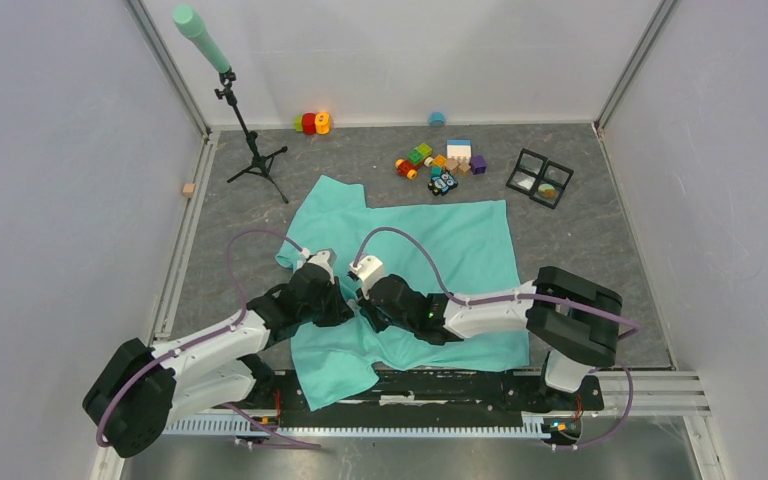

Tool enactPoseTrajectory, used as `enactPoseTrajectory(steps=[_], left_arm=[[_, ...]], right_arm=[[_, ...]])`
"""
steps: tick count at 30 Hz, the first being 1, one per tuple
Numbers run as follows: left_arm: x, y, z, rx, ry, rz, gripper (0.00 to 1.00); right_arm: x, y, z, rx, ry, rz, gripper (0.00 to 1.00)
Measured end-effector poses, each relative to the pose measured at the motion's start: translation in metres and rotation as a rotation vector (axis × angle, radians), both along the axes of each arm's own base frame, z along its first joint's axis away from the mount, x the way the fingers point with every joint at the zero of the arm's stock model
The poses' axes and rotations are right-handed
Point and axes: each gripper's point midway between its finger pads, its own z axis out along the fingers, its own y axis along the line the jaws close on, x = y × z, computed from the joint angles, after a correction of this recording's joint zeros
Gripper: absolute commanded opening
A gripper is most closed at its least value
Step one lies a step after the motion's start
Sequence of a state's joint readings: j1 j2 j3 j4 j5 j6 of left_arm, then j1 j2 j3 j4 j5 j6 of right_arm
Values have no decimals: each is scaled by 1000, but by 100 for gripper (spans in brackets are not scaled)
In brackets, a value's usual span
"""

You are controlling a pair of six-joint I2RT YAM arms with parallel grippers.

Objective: Pin the brooch onto the clothing

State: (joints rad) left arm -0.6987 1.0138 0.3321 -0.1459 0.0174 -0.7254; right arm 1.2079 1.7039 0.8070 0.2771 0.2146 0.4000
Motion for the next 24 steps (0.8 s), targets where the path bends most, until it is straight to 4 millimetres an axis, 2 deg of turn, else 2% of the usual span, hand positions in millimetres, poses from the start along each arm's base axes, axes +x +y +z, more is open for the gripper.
enactPoseTrajectory(steps=[24], left_arm=[[5, -5, -1, 14, -1, -1, 2]], right_arm=[[-4, 8, 5, 51, -9, 41, 0]])
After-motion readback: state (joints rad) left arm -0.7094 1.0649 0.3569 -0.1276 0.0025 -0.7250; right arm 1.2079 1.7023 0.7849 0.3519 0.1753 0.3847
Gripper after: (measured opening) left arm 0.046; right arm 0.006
